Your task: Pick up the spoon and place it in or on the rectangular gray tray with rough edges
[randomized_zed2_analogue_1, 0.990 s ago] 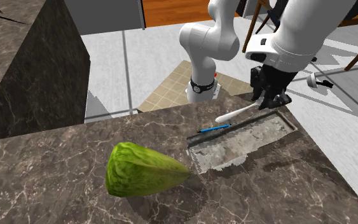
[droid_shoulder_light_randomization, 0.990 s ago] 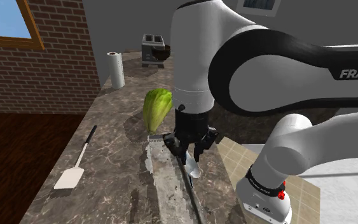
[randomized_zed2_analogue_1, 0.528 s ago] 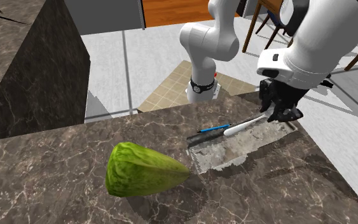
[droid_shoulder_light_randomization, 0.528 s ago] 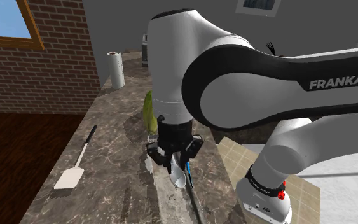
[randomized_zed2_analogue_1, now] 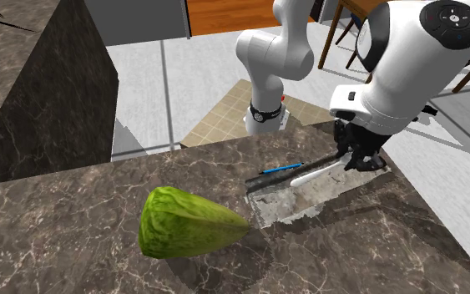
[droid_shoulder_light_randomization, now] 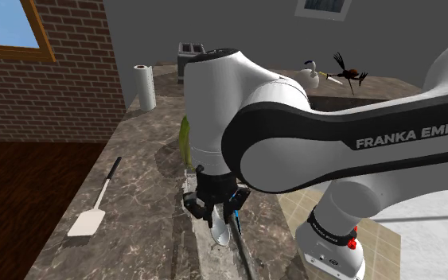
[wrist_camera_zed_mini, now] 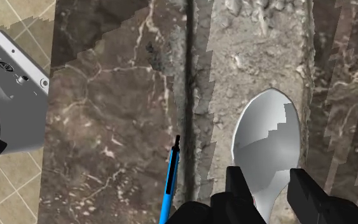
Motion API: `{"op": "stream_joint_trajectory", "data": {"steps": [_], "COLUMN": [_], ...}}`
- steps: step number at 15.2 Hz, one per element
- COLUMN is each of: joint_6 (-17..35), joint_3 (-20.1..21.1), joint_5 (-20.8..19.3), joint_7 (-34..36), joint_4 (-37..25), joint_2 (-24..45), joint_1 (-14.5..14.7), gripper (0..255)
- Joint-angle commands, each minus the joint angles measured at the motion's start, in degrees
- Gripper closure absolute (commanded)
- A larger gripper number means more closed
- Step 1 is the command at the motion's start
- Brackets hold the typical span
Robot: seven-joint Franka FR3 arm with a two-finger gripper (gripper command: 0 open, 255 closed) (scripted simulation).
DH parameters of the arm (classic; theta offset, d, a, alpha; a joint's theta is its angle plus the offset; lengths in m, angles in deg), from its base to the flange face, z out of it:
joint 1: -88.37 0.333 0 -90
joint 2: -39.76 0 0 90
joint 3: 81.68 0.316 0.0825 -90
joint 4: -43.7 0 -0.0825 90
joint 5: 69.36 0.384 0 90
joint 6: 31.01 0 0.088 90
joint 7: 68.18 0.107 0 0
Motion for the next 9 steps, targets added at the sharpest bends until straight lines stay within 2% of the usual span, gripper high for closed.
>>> {"op": "stream_joint_trajectory", "data": {"steps": [1, 4, 9], "joint_6": [1.8, 4.4, 4.4], "joint_3": [0.9, 2.4, 2.4], "joint_5": [0.6, 1.3, 1.3], "joint_7": [-0.2, -0.4, -0.4], "joint_4": [1.3, 2.8, 2.8], "joint_2": [0.5, 1.5, 1.5], "joint_1": [0.0, -0.3, -0.3], "gripper": [255, 255, 255]}}
